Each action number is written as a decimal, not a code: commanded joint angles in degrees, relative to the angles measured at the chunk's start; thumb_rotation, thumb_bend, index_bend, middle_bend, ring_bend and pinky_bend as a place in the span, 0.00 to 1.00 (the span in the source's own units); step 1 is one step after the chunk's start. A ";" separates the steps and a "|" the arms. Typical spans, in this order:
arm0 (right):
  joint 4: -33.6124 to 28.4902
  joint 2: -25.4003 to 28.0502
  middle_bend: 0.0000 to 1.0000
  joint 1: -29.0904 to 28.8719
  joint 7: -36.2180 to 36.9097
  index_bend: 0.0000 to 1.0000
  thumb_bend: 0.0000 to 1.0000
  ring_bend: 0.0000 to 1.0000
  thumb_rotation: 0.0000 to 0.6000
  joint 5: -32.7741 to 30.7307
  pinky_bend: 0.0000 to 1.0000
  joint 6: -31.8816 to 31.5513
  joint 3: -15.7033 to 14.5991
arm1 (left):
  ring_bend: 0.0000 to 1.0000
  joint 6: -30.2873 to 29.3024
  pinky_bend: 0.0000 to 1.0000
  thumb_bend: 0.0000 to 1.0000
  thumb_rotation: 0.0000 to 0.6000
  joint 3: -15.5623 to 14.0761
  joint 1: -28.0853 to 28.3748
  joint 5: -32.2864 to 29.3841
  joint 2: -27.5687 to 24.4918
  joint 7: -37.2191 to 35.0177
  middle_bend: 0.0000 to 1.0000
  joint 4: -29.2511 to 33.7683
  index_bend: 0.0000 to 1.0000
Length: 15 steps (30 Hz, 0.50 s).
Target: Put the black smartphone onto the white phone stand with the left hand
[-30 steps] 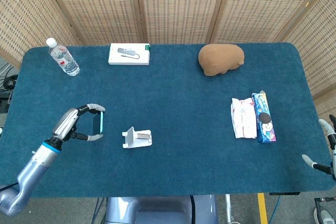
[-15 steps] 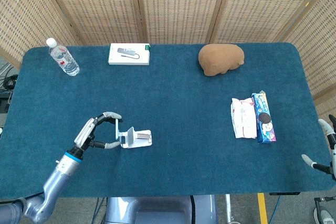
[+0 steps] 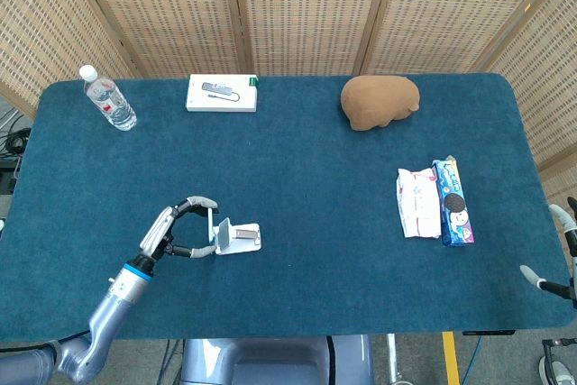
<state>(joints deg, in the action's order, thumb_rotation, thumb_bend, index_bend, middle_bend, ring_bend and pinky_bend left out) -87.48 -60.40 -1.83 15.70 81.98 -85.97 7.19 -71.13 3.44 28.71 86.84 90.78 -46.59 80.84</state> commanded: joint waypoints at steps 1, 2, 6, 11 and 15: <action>0.00 0.00 0.00 0.00 -0.01 0.10 0.00 0.00 1.00 -0.07 0.00 0.05 0.00 | 0.45 -0.28 0.32 0.16 1.00 0.48 0.18 0.25 1.13 0.95 0.48 -1.36 0.56; 0.03 -0.01 0.00 0.00 -0.06 0.10 0.00 0.00 1.00 -0.09 0.00 0.06 0.01 | 0.45 -0.29 0.32 0.16 1.00 0.59 0.24 0.26 1.31 1.02 0.48 -1.55 0.56; 0.08 -0.04 0.00 -0.02 -0.01 0.10 0.00 0.00 1.00 -0.25 0.00 0.17 0.05 | 0.45 -0.20 0.32 0.16 1.00 0.98 0.59 0.40 2.45 1.67 0.48 -2.76 0.56; 0.27 -0.02 0.00 -0.10 0.23 0.10 0.00 0.00 1.00 -0.50 0.00 0.45 0.14 | 0.45 0.03 0.32 0.16 1.00 1.07 0.75 0.39 3.35 2.36 0.48 -4.01 0.56; 0.36 -0.02 0.00 -0.11 0.36 0.10 0.00 0.00 1.00 -0.54 0.00 0.48 0.17 | 0.45 0.45 0.32 0.16 1.00 1.06 0.89 0.36 3.59 1.59 0.48 -4.44 0.56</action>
<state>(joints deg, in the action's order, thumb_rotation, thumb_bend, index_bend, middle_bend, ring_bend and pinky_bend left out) -87.12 -60.42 -1.94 16.07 81.44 -85.50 7.36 -70.69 4.49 29.56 87.19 94.32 -44.93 76.47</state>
